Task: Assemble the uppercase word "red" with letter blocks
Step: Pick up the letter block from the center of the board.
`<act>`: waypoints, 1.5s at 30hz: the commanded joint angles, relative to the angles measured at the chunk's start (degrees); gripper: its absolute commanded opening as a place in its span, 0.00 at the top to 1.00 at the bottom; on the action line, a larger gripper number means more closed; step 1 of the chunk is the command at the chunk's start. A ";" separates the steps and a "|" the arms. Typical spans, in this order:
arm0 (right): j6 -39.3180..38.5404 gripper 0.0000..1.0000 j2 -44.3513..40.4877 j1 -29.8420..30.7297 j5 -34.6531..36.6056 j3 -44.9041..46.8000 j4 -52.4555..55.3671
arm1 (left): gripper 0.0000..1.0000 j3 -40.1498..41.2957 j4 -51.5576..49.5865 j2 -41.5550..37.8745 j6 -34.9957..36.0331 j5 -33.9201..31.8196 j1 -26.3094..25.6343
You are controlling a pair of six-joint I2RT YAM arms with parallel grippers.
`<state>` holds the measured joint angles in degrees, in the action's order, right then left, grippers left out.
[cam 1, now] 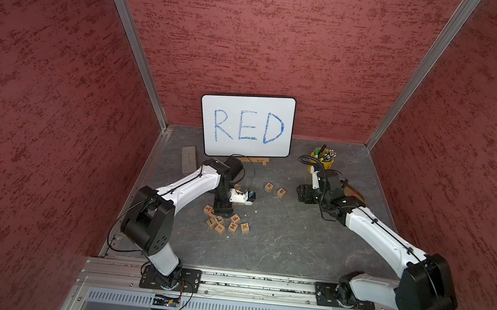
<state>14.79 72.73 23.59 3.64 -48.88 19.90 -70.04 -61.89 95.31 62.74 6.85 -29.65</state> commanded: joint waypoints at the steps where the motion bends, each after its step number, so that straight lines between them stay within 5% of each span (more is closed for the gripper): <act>1: 0.79 0.18 -0.75 0.20 2.11 -0.32 -0.76 | 0.28 0.93 3.18 0.62 3.78 -1.66 -1.74; 41: 1.03 0.18 -3.38 0.18 4.35 3.31 -1.07 | 0.48 3.96 9.29 7.66 9.60 -4.34 -1.29; 45: 1.03 0.18 -3.30 0.22 4.36 3.59 -1.16 | 0.59 4.31 9.15 7.88 9.17 -4.28 -1.38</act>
<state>15.00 69.87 23.59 6.63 -45.67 19.55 -66.32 -53.08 102.10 71.57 1.58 -30.87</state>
